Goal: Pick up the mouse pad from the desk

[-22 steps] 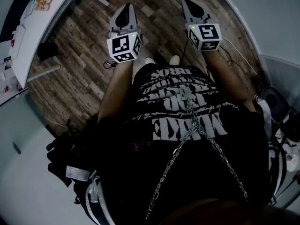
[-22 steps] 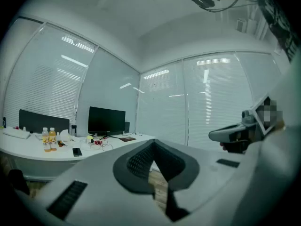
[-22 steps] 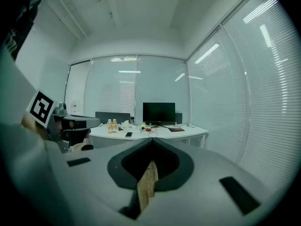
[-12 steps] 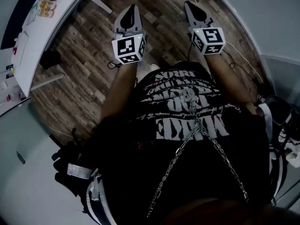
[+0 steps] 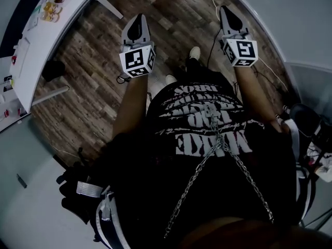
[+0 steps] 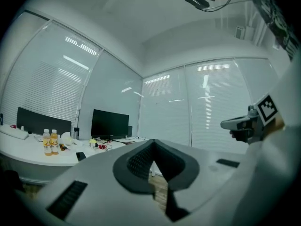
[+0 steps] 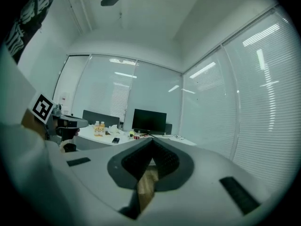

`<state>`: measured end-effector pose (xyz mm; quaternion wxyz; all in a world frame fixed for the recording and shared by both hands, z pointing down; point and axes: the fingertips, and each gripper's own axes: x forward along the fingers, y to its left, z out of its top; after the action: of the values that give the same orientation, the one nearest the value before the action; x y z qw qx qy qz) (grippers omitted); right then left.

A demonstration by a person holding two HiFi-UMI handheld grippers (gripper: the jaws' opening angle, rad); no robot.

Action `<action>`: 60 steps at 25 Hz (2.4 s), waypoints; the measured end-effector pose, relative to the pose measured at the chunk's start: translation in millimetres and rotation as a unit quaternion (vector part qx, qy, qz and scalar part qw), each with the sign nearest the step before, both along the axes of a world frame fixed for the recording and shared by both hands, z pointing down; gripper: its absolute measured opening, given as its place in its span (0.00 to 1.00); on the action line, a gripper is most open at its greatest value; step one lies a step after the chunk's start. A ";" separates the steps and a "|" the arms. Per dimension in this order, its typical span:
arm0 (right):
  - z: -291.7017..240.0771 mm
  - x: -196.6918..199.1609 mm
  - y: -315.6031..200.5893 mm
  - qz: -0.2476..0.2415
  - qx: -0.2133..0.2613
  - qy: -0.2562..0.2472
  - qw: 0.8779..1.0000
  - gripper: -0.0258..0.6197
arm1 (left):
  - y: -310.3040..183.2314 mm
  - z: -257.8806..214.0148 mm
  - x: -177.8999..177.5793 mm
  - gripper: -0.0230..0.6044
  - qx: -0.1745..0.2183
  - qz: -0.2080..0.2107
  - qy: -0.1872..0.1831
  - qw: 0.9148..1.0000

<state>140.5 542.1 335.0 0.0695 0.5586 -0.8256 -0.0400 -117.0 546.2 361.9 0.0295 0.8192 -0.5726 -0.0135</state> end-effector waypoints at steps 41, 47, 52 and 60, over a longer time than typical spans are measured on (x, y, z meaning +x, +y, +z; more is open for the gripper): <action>4.3 106.6 -237.0 -0.085 -0.015 -0.044 0.995 0.04 | -229.2 -20.3 133.0 0.05 0.003 -0.056 0.007 0.998; -9.7 116.2 -249.1 -0.089 -0.010 -0.052 0.995 0.04 | -233.5 -35.6 142.3 0.05 0.012 -0.060 -0.002 0.998; -9.3 114.4 -254.8 -0.095 -0.014 -0.061 0.994 0.04 | -236.4 -41.7 145.0 0.05 0.015 -0.060 -0.007 0.998; -4.6 112.5 -274.2 -0.081 -0.029 -0.040 0.995 0.04 | -254.8 -36.2 135.2 0.05 0.009 -0.056 0.002 0.998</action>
<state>253.0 267.9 330.5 0.0489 0.4885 -0.8712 0.0005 18.2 291.3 325.6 0.0223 0.7857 -0.6178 -0.0221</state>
